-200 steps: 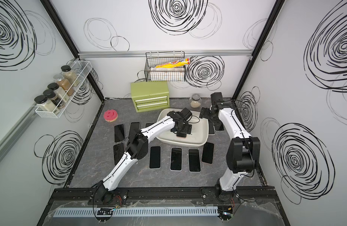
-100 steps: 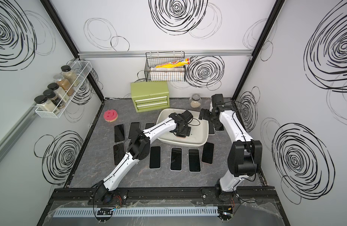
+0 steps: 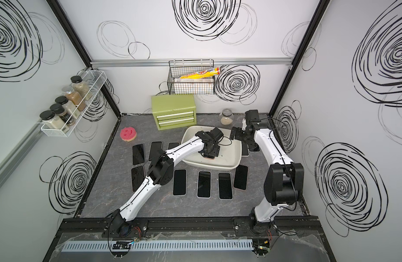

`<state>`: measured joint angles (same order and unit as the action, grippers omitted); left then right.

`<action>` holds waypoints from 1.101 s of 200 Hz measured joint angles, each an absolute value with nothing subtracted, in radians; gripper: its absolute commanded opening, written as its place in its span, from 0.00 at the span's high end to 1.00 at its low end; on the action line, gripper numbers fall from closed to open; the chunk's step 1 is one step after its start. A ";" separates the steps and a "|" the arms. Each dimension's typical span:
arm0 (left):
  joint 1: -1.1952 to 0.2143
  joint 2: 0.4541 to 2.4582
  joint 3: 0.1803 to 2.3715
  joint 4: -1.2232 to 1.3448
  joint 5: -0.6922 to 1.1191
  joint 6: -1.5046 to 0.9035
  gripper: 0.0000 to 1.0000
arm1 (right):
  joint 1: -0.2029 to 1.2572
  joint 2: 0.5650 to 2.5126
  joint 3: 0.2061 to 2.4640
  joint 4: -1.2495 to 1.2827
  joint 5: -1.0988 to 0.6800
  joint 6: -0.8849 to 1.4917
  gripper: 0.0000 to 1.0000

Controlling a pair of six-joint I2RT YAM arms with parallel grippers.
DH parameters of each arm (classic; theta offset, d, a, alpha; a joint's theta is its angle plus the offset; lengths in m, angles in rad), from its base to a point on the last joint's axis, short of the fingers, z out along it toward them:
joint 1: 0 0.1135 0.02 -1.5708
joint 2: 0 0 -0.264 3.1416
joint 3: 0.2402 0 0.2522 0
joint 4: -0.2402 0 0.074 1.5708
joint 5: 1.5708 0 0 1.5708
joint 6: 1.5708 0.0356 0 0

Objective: Take the phone out of the storage box
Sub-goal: Pick up the phone from the storage box.

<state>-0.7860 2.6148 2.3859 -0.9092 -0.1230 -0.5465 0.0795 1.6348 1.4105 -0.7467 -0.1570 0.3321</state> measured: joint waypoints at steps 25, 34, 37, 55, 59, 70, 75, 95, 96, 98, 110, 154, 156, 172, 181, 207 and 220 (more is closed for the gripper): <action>-0.777 2.585 2.341 -0.881 -0.108 -0.550 0.49 | 0.080 1.635 1.410 -0.743 -0.170 0.332 0.01; -0.772 2.578 2.329 -0.877 -0.100 -0.554 0.50 | 0.080 1.635 1.408 -0.738 -0.176 0.332 0.01; -0.770 2.575 2.327 -0.877 -0.100 -0.554 0.50 | 0.080 1.635 1.407 -0.735 -0.178 0.332 0.01; -0.757 2.559 2.310 -0.872 -0.078 -0.562 0.53 | 0.080 1.635 1.402 -0.725 -0.190 0.333 0.01; -0.754 2.556 2.307 -0.872 -0.073 -0.564 0.53 | 0.079 1.635 1.402 -0.724 -0.193 0.333 0.01; -0.746 2.545 2.299 -0.872 -0.060 -0.567 0.55 | 0.079 1.636 1.402 -0.722 -0.204 0.335 0.01; -0.743 2.541 2.296 -0.873 -0.053 -0.569 0.56 | 0.078 1.637 1.402 -0.720 -0.209 0.337 0.01; -0.730 2.514 2.277 -0.872 -0.035 -0.569 0.57 | 0.072 1.648 1.400 -0.702 -0.246 0.350 0.01; -0.729 2.512 2.276 -0.873 -0.035 -0.570 0.57 | 0.072 1.648 1.400 -0.702 -0.248 0.350 0.01; -0.728 2.508 2.271 -0.873 -0.033 -0.569 0.57 | 0.070 1.652 1.400 -0.699 -0.255 0.353 0.01; -0.720 2.481 2.245 -0.873 -0.021 -0.569 0.57 | 0.063 1.670 1.400 -0.688 -0.295 0.364 0.01; -0.704 2.366 2.153 -0.854 0.025 -0.569 0.58 | 0.050 1.792 1.388 -0.603 -0.538 0.420 0.03; -0.704 2.361 2.149 -0.852 0.028 -0.569 0.58 | 0.050 1.797 1.386 -0.597 -0.549 0.424 0.03; -0.704 2.325 2.128 -0.838 0.043 -0.569 0.58 | 0.050 1.834 1.370 -0.554 -0.630 0.463 0.04; -0.704 2.305 2.115 -0.829 0.052 -0.569 0.59 | 0.050 1.849 1.365 -0.535 -0.664 0.482 0.04; -0.704 2.260 2.085 -0.810 0.076 -0.569 0.59 | 0.050 1.880 1.365 -0.479 -0.753 0.526 0.05; -0.704 2.251 2.083 -0.805 0.087 -0.569 0.60 | 0.050 1.891 1.365 -0.449 -0.791 0.547 0.07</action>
